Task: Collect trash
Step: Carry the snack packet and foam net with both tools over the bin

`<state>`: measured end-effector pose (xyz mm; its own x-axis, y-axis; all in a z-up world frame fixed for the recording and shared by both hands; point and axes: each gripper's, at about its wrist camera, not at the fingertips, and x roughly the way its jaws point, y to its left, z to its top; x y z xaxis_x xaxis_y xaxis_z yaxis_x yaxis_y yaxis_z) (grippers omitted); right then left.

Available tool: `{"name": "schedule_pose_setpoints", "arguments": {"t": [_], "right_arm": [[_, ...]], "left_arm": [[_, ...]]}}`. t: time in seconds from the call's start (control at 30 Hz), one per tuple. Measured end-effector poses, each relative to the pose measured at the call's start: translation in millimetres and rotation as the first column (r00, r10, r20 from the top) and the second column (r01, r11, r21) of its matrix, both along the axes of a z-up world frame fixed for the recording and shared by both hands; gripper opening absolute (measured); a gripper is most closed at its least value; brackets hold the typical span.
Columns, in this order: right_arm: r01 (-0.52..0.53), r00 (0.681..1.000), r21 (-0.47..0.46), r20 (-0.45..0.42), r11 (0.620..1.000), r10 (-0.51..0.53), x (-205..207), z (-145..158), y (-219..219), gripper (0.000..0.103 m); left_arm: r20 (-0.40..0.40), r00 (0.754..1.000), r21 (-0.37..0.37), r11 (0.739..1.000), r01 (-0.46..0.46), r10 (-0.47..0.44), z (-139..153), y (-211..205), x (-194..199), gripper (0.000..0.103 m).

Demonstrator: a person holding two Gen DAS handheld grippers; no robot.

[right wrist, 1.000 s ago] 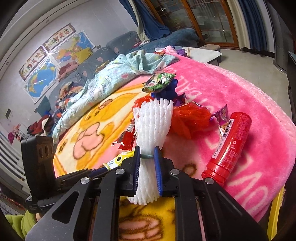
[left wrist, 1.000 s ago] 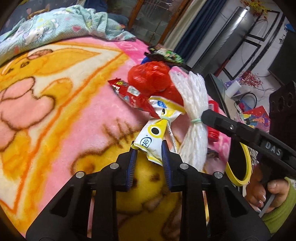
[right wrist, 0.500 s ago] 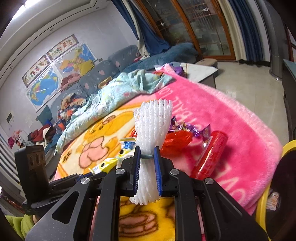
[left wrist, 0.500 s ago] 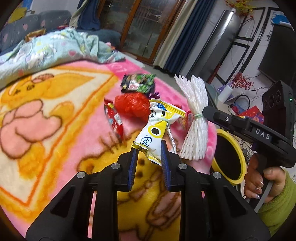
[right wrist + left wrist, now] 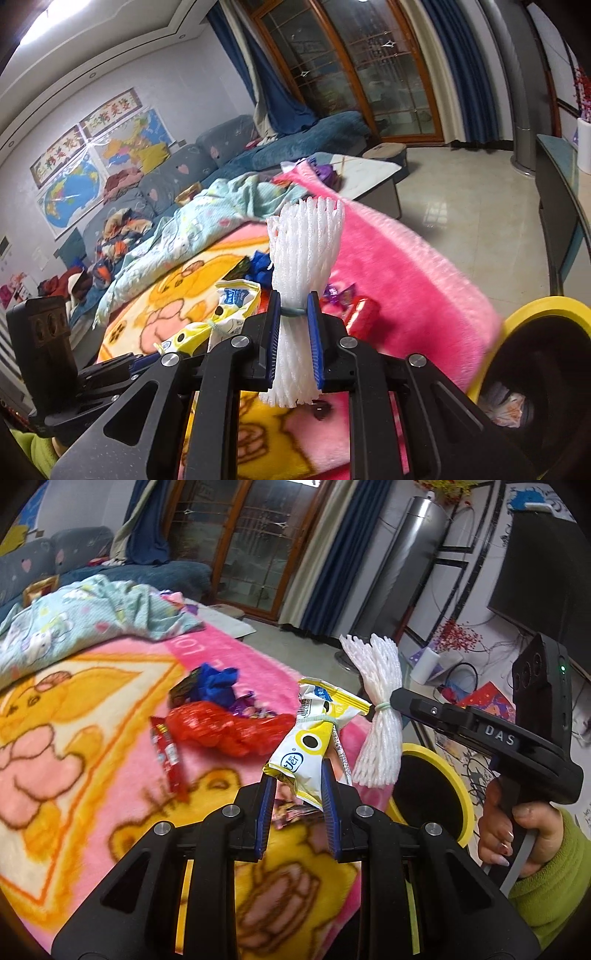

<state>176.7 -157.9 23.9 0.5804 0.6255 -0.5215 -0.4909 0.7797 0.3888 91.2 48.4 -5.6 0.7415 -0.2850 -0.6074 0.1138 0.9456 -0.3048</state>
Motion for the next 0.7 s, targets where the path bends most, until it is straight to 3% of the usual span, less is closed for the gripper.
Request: {"name": "schedule_pose_setpoints", "arguments": {"t": [0.7], "right_arm": [[0.186, 0.982, -0.011, 0.014, 0.982, -0.186, -0.2, -4.4, -85.4, 0.015]], "left_arm": [[0.020, 0.991, 0.041, 0.991, 0.129, -0.130, 3.2, -64.8, 14.4, 0.018]]}}
